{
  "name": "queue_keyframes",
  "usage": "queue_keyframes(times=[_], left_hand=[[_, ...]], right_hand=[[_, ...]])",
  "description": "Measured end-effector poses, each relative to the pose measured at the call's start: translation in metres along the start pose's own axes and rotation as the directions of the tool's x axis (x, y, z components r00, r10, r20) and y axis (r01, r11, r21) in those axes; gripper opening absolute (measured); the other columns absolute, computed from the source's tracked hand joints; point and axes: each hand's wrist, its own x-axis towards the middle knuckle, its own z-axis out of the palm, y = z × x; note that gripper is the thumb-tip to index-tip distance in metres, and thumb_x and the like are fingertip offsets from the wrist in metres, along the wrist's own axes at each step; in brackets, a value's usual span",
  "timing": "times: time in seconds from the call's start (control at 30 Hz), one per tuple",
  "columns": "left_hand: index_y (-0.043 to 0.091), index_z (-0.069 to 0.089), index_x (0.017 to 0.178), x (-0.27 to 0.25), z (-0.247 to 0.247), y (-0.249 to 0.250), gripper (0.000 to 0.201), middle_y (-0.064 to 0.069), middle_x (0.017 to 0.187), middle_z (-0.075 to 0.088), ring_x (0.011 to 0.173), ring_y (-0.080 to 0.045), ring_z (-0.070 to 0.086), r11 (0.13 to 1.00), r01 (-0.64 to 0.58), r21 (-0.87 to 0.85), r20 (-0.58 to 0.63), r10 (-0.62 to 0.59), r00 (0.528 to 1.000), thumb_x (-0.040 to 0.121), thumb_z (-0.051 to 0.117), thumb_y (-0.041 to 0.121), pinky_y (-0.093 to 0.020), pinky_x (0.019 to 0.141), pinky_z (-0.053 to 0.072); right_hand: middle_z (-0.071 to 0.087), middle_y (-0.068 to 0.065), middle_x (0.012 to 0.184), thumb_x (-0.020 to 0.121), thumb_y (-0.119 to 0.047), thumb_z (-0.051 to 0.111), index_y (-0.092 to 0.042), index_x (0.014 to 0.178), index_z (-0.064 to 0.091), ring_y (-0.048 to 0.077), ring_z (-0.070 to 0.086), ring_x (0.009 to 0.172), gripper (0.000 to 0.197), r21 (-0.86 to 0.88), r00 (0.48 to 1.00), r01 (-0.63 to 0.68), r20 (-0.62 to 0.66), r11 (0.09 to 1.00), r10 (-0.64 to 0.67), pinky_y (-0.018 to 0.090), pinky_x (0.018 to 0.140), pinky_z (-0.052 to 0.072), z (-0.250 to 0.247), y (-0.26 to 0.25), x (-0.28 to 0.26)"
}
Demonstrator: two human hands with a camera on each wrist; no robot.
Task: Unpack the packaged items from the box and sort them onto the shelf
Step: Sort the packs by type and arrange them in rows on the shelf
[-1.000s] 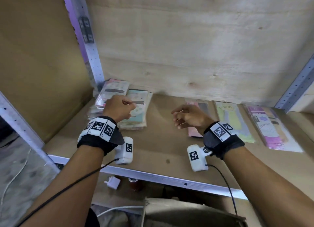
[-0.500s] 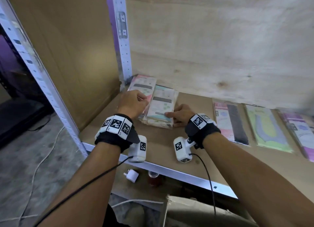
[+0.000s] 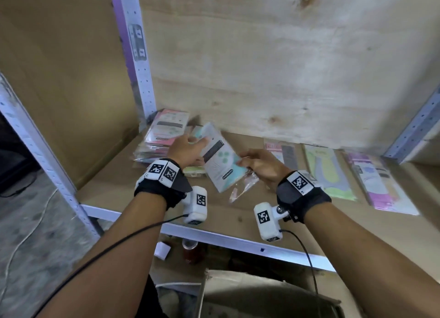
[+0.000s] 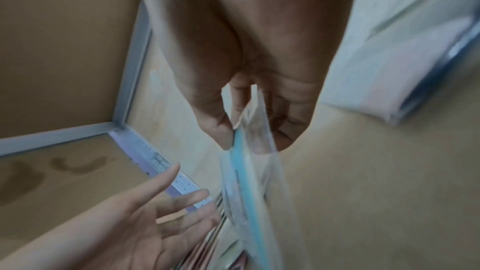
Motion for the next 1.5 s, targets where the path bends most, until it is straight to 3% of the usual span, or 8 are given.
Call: queue_keyframes(times=[0.13,0.27,0.4,0.63,0.77,0.93,1.27,1.5], left_hand=[[0.019,0.059,0.119,-0.009,0.023,0.013,0.058,-0.016,0.122,0.063,0.091,-0.029,0.076,0.948,0.119,-0.296,0.225,-0.052,0.973,0.078,0.075,0.057,-0.035,0.078,0.062],[0.016,0.058,0.109,-0.005,0.037,0.021,0.069,-0.022,0.112,0.063,0.088,-0.035,0.076,0.825,0.174,-0.537,0.236,-0.051,0.970,0.062,0.087,0.056,-0.046,0.079,0.062],[0.000,0.060,0.103,-0.001,0.063,0.019,0.031,-0.023,0.095,0.073,0.073,-0.027,0.077,0.772,0.171,-0.612,0.141,-0.106,0.984,0.090,0.073,0.025,-0.037,0.067,0.064],[0.000,0.059,0.104,0.000,0.090,0.020,0.010,-0.019,0.099,0.074,0.075,-0.020,0.076,0.826,0.124,-0.549,0.123,-0.068,0.990,0.100,0.051,0.004,-0.027,0.058,0.060],[0.005,0.058,0.103,-0.005,0.100,0.023,0.009,-0.011,0.088,0.079,0.080,-0.019,0.077,0.815,0.107,-0.570,0.201,0.012,0.980,0.103,0.049,0.006,-0.029,0.064,0.062],[0.009,0.061,0.109,-0.009,0.112,0.025,0.018,-0.010,0.097,0.078,0.088,-0.020,0.077,0.844,0.107,-0.526,0.260,0.040,0.965,0.105,0.045,0.016,-0.031,0.070,0.063],[0.016,0.067,0.103,0.001,0.114,0.016,0.028,-0.004,0.094,0.079,0.084,-0.015,0.076,0.862,0.152,-0.484,0.193,-0.064,0.979,0.099,0.056,0.041,-0.030,0.075,0.059],[0.008,0.075,0.105,-0.001,0.102,0.008,0.049,-0.014,0.100,0.078,0.099,-0.037,0.073,0.998,0.052,-0.024,0.298,-0.042,0.954,0.086,0.069,0.052,-0.046,0.091,0.056]], right_hand=[[0.068,0.011,0.094,0.089,-0.003,0.069,0.000,0.106,0.072,0.016,0.061,0.079,0.017,-0.190,0.951,0.286,-0.063,0.939,-0.302,0.024,0.071,0.050,-0.032,-0.011,-0.024],[0.067,0.007,0.102,0.090,-0.013,0.071,-0.013,0.105,0.077,0.011,0.062,0.087,0.017,-0.430,0.870,0.434,-0.029,0.792,-0.493,0.013,0.077,0.046,-0.055,-0.012,-0.048],[0.067,0.004,0.104,0.088,-0.013,0.072,-0.020,0.106,0.078,0.014,0.059,0.102,0.020,-0.507,0.848,0.473,0.040,0.721,-0.528,0.018,0.088,0.041,-0.071,-0.004,-0.060],[0.059,-0.011,0.124,0.086,-0.046,0.070,-0.035,0.114,0.072,-0.016,0.054,0.105,0.030,-0.309,0.909,0.349,-0.118,0.885,-0.400,-0.004,0.075,0.038,-0.113,0.017,-0.058],[0.066,-0.014,0.112,0.088,-0.045,0.069,-0.038,0.110,0.068,0.007,0.062,0.106,0.023,-0.203,0.936,0.205,-0.247,0.958,-0.252,0.016,0.082,0.049,-0.136,0.026,-0.054],[0.077,0.010,0.100,0.087,-0.020,0.075,-0.016,0.113,0.070,0.016,0.071,0.078,0.026,0.179,0.998,0.041,-0.049,0.983,-0.033,0.023,0.058,0.057,-0.152,0.043,-0.062],[0.074,0.010,0.100,0.090,-0.022,0.071,-0.020,0.116,0.072,0.020,0.060,0.083,0.027,0.190,0.999,-0.033,0.027,0.981,0.028,0.023,0.062,0.050,-0.171,0.053,-0.076],[0.070,0.023,0.114,0.089,-0.019,0.069,-0.018,0.124,0.069,0.025,0.052,0.087,0.035,0.117,0.989,-0.092,0.124,0.989,0.078,0.020,0.057,0.051,-0.175,0.058,-0.082]])
